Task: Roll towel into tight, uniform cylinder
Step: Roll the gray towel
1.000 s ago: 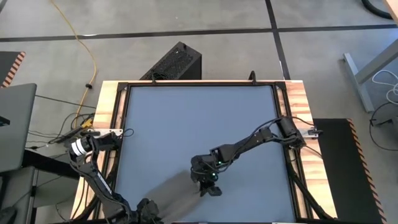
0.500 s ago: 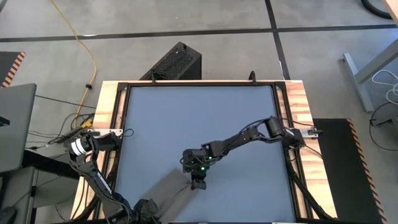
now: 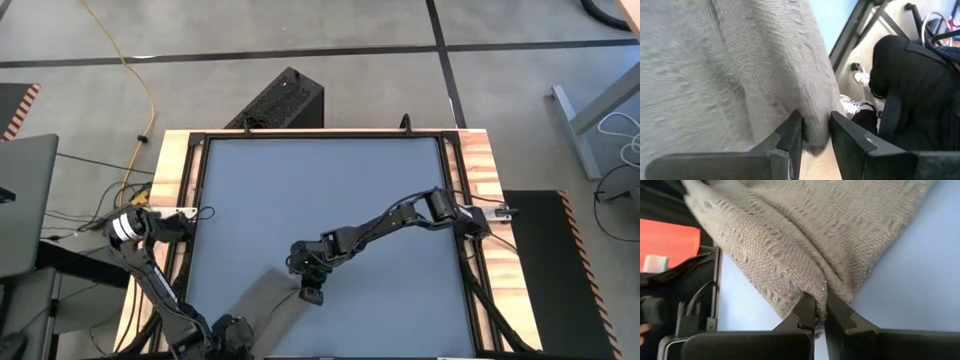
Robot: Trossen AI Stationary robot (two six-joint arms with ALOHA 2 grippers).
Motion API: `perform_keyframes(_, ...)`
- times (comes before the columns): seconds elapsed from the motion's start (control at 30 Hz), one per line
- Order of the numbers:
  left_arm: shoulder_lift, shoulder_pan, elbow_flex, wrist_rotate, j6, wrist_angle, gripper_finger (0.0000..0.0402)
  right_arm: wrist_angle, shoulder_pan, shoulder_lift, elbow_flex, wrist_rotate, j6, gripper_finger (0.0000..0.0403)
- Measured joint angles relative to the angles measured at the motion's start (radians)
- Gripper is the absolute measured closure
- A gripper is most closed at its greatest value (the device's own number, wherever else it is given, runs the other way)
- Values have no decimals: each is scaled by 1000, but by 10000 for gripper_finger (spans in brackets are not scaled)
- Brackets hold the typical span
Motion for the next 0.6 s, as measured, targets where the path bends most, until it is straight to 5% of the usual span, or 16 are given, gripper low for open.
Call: perform_keyframes(0.6, -118, 37, 0, 66, 50, -64, 320, -10, -7, 1, -2, 51, 1, 369)
